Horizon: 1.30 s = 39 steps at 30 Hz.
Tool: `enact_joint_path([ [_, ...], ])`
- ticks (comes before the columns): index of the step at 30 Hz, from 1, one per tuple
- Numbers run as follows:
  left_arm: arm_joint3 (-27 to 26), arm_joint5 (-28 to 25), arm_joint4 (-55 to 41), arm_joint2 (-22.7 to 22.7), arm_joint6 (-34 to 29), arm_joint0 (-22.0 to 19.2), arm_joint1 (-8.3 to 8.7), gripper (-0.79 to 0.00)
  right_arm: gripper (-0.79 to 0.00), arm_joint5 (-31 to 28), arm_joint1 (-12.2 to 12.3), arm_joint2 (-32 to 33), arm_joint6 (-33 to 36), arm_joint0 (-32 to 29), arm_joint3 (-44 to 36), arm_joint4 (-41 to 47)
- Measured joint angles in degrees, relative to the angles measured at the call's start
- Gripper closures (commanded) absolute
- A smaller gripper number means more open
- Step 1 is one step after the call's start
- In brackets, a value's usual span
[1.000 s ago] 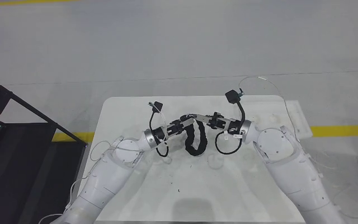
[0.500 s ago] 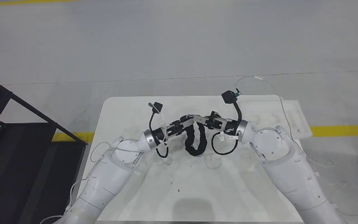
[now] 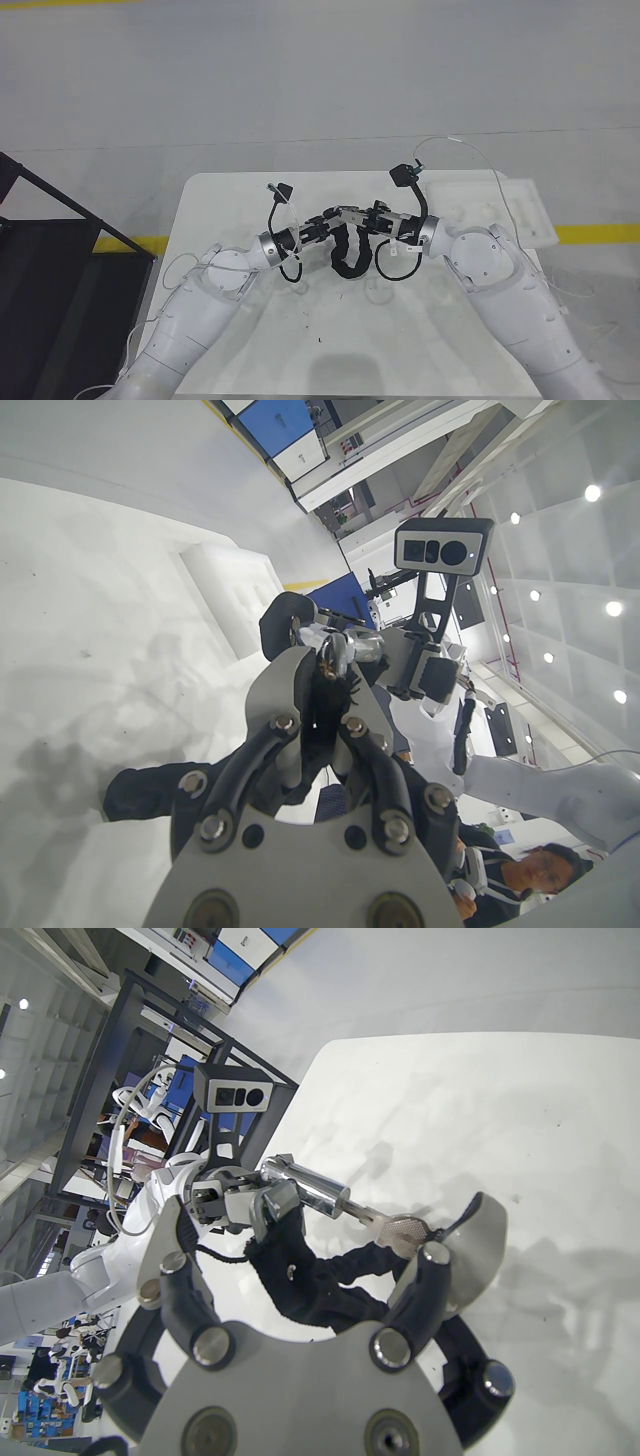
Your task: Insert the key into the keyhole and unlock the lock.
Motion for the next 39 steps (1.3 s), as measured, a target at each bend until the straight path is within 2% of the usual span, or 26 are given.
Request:
enact_joint_path([
  [20,1.07,0.26,-0.11,0.07,-1.69,-0.65,-0.71,0.000,-0.785,-1.52,-0.30,-0.81,0.28,0.76,0.40,-0.49],
  [26,1.67,-1.06,-1.27,-0.93,-1.79,-0.45,-0.75,0.000,-0.785,-2.18,0.21,0.97,0.34,-0.31,0.39,-2.37],
  [32,2.89,-6.14,-4.69,-2.93,-3.56,0.33,-0.50,0.000,-0.785,-7.85,1.95,8.03,1.00,-3.57,-0.81,-4.56],
  [35,3.85,-15.03,-5.15,-3.10,-8.39,-0.62,-0.32,0.000,-0.785,-14.90,2.74,10.92,1.58,-4.97,-1.16,-5.43],
  [37,7.40,-23.39,-1.83,-3.17,-11.50,-1.79,-0.12,0.000,-0.785,-20.73,3.25,12.12,2.38,-5.47,-0.68,-7.44],
  [39,10.25,-26.60,3.30,-3.11,-9.63,-2.98,-0.33,0.000,-0.785,-25.23,3.70,12.97,2.96,-6.08,-0.84,-10.33],
])
